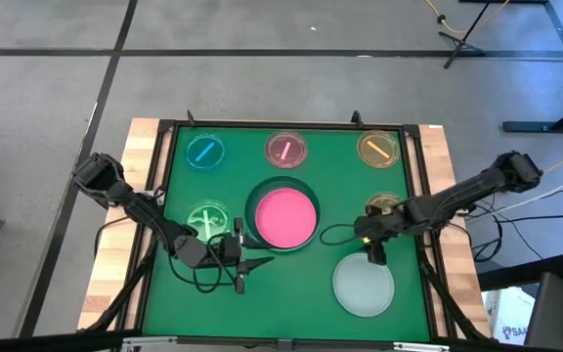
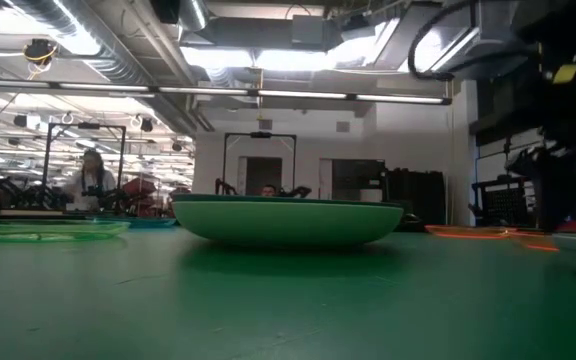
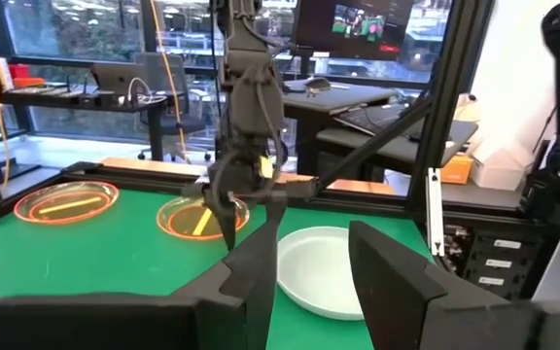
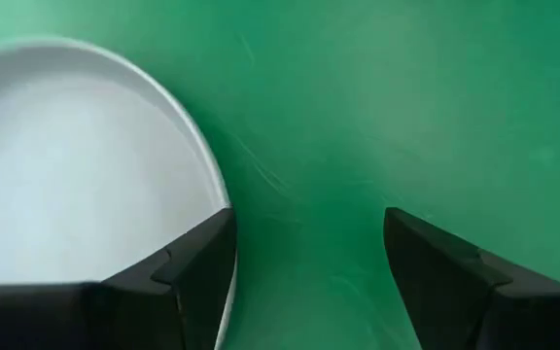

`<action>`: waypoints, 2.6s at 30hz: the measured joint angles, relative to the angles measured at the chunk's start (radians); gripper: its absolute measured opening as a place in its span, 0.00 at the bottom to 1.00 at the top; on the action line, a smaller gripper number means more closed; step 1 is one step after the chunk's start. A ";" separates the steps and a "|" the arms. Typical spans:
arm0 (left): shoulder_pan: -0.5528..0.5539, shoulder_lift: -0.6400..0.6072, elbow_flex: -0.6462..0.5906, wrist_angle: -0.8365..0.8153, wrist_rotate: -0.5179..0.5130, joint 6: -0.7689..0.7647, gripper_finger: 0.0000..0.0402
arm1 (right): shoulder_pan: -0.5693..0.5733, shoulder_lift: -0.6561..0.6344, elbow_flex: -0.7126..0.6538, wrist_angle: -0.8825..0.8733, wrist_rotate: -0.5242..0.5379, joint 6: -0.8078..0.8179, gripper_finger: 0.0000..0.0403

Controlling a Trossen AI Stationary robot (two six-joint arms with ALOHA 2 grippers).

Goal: Stack plastic plates
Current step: Stack the gray plate on top of the the pink plate

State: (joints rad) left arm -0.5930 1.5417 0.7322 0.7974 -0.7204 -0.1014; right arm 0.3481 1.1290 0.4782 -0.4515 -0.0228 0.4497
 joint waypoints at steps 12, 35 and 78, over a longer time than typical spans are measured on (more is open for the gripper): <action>0.000 0.000 0.000 -0.014 0.000 -0.001 0.31 | -0.001 0.161 0.002 0.131 -0.067 -0.055 0.51; 0.000 0.000 0.000 -0.042 0.000 -0.027 0.31 | 0.209 0.248 0.201 -0.072 0.135 -0.004 0.41; 0.006 0.000 0.000 -0.047 0.000 -0.054 0.31 | -0.136 0.179 0.453 0.094 0.286 -0.291 0.01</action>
State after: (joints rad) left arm -0.5873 1.5421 0.7322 0.7500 -0.7204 -0.1555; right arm 0.2125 1.3079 0.9314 -0.3575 0.2629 0.1588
